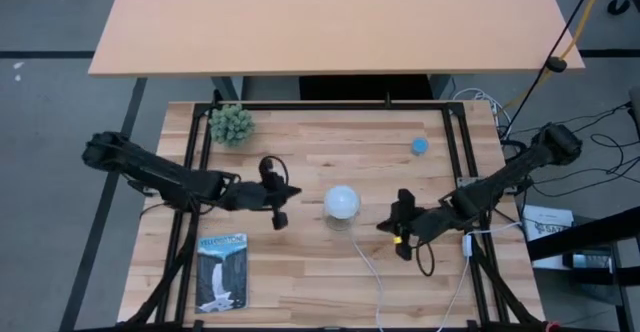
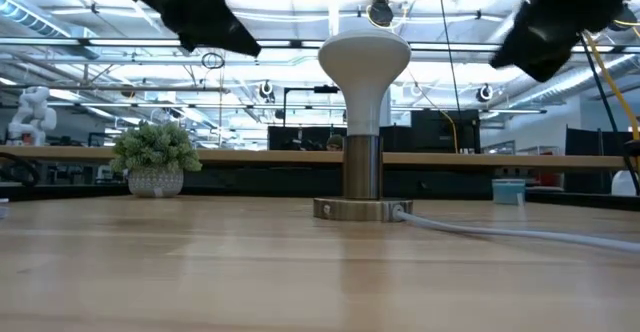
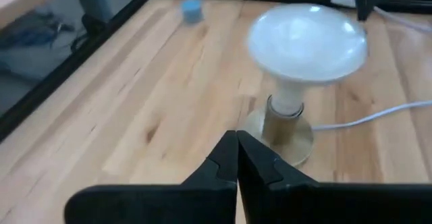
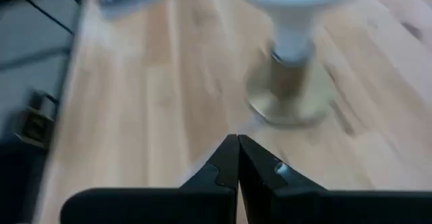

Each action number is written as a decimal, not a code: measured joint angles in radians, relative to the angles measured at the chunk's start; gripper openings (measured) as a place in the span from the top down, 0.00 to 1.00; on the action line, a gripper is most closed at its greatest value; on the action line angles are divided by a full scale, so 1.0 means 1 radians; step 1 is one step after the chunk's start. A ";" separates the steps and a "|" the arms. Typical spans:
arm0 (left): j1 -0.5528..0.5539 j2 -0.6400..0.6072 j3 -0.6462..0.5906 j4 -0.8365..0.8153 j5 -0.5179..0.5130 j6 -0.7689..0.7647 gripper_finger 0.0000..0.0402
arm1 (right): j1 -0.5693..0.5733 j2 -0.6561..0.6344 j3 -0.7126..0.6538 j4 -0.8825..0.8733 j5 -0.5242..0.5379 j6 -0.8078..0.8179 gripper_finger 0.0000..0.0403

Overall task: Screw lightbulb
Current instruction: Remove the lightbulb from the desk lamp

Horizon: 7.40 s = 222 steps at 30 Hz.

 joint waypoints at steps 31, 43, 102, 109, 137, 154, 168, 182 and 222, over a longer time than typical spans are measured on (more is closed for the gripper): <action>0.180 0.489 0.000 0.462 0.300 0.130 1.00 | -0.061 0.473 -0.119 0.882 0.201 -0.178 1.00; 0.286 0.493 0.058 0.611 0.546 0.242 1.00 | -0.128 0.611 -0.119 1.174 0.217 -0.298 1.00; 0.179 0.620 0.204 0.424 0.553 0.220 1.00 | -0.050 0.417 -0.119 0.648 0.424 -0.137 1.00; 0.171 0.632 0.205 0.417 0.523 0.216 1.00 | 0.012 0.377 -0.119 0.646 0.417 -0.140 1.00; 0.164 0.871 0.225 0.644 0.329 -0.047 1.00 | 0.074 0.155 -0.120 0.142 0.453 0.227 1.00; 0.166 0.874 0.223 0.620 0.341 -0.038 1.00 | -0.079 0.398 -0.118 0.652 0.455 -0.193 1.00; 0.177 0.872 0.222 0.553 0.351 -0.025 1.00 | -0.059 0.352 -0.120 0.395 0.605 0.016 1.00; 0.177 0.872 0.222 0.558 0.358 -0.030 1.00 | -0.054 0.345 -0.120 0.432 0.446 0.044 0.93; 0.177 0.873 0.220 0.590 0.369 -0.020 1.00 | -0.169 0.351 -0.119 0.588 0.438 -0.114 0.55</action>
